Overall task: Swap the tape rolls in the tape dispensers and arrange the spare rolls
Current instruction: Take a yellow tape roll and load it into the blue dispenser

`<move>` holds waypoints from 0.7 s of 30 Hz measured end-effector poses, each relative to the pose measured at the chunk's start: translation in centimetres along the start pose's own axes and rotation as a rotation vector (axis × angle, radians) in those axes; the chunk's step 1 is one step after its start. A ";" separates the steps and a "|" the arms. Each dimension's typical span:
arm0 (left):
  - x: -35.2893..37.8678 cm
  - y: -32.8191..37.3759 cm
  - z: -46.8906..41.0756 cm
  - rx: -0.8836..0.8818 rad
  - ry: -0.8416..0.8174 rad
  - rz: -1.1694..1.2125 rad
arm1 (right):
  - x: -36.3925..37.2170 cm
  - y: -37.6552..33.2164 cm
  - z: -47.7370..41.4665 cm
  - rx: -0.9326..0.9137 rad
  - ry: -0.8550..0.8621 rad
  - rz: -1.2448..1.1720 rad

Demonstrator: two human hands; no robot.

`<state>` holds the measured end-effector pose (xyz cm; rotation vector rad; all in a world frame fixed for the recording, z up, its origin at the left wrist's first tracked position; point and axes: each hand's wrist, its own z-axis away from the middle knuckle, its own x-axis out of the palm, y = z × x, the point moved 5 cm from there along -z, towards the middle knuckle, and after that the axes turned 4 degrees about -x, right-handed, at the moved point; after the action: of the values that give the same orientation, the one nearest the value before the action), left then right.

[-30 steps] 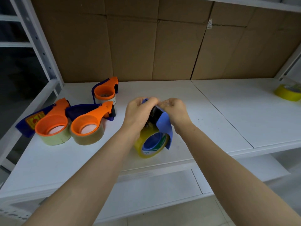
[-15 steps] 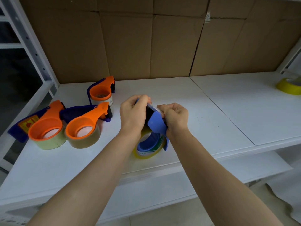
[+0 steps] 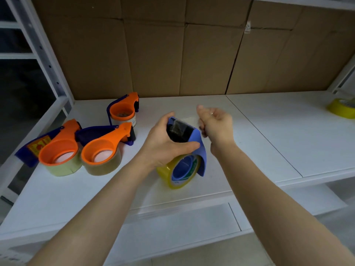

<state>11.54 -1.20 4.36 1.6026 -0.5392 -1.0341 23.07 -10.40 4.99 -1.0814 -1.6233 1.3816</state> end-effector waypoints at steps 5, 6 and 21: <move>0.3 0.5 -0.8 0.026 0.072 -0.083 | -0.8 -6.2 -1.5 -0.390 0.068 0.306; 0.5 0.7 -0.9 0.031 0.069 -0.084 | -0.8 -7.3 -1.6 -0.446 0.072 0.369; 4.1 3.3 -3.2 0.089 0.001 -0.346 | -2.7 -11.4 -1.6 -0.644 0.072 0.445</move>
<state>16.90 -3.70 6.12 1.8161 -0.3151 -1.2791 23.96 -13.12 16.47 -1.9364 -1.9022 1.0664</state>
